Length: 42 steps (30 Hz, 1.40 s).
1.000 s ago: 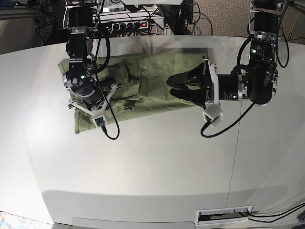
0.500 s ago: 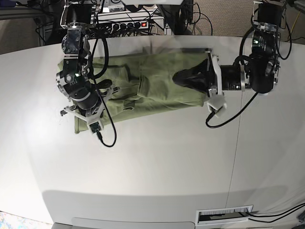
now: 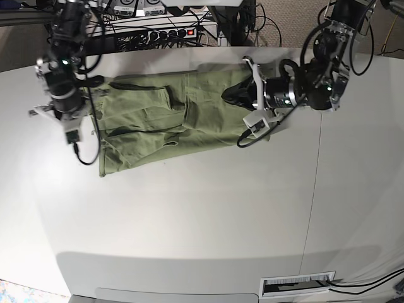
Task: Fold the T-shirt properly
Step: 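Carry the left gripper's strip end toward the right gripper, folding it over, then move the right gripper to the folded bundle's edge and grasp it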
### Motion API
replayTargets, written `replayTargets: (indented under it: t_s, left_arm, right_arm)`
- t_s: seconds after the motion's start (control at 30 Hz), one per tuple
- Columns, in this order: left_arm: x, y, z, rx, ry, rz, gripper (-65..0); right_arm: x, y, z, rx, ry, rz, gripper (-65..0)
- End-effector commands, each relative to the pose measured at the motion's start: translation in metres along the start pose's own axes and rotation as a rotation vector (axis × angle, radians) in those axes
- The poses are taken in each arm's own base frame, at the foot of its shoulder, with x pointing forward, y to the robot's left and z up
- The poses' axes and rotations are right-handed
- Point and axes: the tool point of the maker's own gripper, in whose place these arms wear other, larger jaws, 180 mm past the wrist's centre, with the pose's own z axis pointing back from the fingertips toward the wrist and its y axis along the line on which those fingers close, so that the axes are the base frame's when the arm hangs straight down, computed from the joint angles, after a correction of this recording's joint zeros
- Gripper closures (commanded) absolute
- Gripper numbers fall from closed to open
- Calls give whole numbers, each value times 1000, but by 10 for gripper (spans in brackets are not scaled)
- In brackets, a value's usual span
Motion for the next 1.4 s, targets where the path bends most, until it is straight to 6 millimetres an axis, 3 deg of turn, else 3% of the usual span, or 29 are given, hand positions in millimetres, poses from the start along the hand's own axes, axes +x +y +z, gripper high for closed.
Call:
replayTargets:
  t_s: [0.0, 0.1, 0.23, 0.37, 0.43, 0.5, 0.57, 0.7, 0.8, 1.07, 1.23, 1.37]
  left_arm:
    - [8, 2, 1, 6, -28, -20, 0]
    - [7, 8, -4, 26, -20, -25, 0]
    - [11, 22, -2, 81, -7, -39, 0]
    - [9, 34, 0, 141, 24, -64, 0]
    - [8, 35, 0, 143, 28, -64, 0]
    - [6, 35, 0, 144, 35, -64, 0]
    - [1, 37, 1, 155, 56, -69, 0]
    - [-6, 39, 1, 173, 80, -78, 0]
    - [-6, 39, 1, 173, 80, -76, 0]
    - [-10, 41, 0, 172, 88, -66, 0]
    - [-10, 41, 0, 172, 89, -66, 0]
    - [-14, 38, -1, 167, 92, -58, 0]
  right_arm:
    - [2, -9, 5, -22, -22, 10, 0]
    - [-5, -23, 9, -28, -19, 0, -30]
    - [2, -34, 13, -23, -72, -39, -33]
    - [14, -27, 14, 20, -138, -65, -50]
    - [19, -23, 11, 52, -168, -85, -112]
    - [19, -22, 3, 77, -167, -121, -187]
    - [16, -21, -11, 109, -148, -159, -220]
    - [14, -16, -36, 207, -98, -234, -219]
    - [22, -13, -49, 298, -96, -302, -219]
    - [11, 7, -78, 468, 1, -452, -256]
    - [16, 14, -74, 486, -13, -470, -260]
    - [49, 1, -56, 450, -130, -427, -260]
